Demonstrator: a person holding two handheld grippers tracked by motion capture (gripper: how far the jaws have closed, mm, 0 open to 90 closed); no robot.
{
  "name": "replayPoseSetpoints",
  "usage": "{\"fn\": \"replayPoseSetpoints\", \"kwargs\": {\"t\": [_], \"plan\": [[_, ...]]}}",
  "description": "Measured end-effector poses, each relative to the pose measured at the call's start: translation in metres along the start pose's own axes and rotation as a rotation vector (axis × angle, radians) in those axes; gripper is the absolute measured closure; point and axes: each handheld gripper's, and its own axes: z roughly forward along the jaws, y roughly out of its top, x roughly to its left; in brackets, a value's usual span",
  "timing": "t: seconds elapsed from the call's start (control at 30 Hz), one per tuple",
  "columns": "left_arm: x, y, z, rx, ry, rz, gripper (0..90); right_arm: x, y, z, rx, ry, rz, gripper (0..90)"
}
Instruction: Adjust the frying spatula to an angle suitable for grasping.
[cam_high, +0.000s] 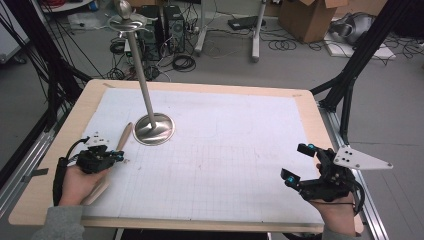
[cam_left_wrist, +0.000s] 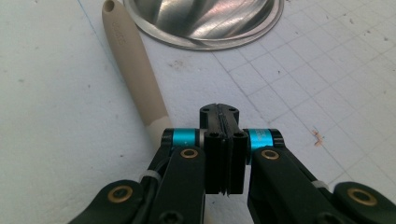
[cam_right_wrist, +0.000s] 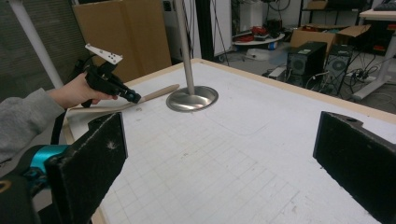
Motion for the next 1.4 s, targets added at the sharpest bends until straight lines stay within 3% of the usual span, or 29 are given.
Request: {"fn": "replayPoseSetpoints", "kwargs": {"t": [0.2,0.7,0.83,1.4], "plan": [[0.003,-0.002,0.001,-0.003,0.014,-0.032,88.6,-0.001,-0.001,0.001,0.005,0.000,0.001,1.6],[0.003,-0.007,0.004,0.070,0.018,-0.036,88.6,0.000,-0.001,0.004,0.020,0.003,-0.003,1.6],[0.004,-0.009,0.002,0.068,0.006,-0.049,88.7,0.000,-0.001,0.004,0.020,0.003,-0.006,1.6],[0.003,-0.021,-0.013,0.092,-0.024,-0.038,89.2,0.000,-0.001,0.004,0.020,0.003,-0.004,1.6]]}}
